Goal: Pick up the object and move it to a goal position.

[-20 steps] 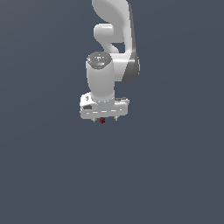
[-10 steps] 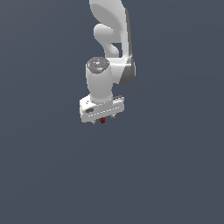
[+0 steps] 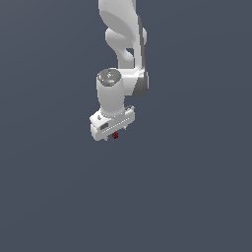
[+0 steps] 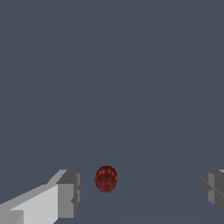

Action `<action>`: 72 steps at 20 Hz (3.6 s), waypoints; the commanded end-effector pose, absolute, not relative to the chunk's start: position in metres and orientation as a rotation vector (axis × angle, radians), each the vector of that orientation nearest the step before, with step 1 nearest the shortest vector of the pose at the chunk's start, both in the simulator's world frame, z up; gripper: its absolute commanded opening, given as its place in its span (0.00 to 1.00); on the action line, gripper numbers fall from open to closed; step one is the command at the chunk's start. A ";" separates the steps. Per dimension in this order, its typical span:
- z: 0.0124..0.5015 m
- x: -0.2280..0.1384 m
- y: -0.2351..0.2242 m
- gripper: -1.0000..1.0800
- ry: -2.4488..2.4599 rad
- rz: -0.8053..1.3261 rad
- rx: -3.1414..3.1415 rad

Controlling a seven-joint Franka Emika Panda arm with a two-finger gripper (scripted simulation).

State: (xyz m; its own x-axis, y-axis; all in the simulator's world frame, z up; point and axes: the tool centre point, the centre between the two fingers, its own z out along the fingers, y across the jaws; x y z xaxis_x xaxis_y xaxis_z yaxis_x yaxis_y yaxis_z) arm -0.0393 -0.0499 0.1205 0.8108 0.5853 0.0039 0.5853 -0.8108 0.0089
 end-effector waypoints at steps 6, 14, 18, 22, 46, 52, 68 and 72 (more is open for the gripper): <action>0.105 -0.055 -0.054 0.96 1.259 0.003 2.869; 0.089 -0.072 -0.057 0.96 1.561 -0.002 2.719; 0.081 -0.081 -0.058 0.96 1.703 -0.003 2.634; 0.076 -0.088 -0.059 0.96 1.818 -0.002 2.558; 0.044 -0.100 -0.059 0.96 1.986 0.000 2.434; 0.021 -0.100 -0.059 0.96 1.988 0.000 2.433; 0.017 -0.100 -0.059 0.00 1.988 0.000 2.432; 0.017 -0.094 -0.051 0.00 1.988 0.000 2.432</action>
State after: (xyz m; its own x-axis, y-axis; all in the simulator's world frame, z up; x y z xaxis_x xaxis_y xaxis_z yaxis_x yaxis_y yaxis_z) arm -0.0969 -0.0555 0.0173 0.2011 0.9796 -0.0010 0.9796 -0.2011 0.0004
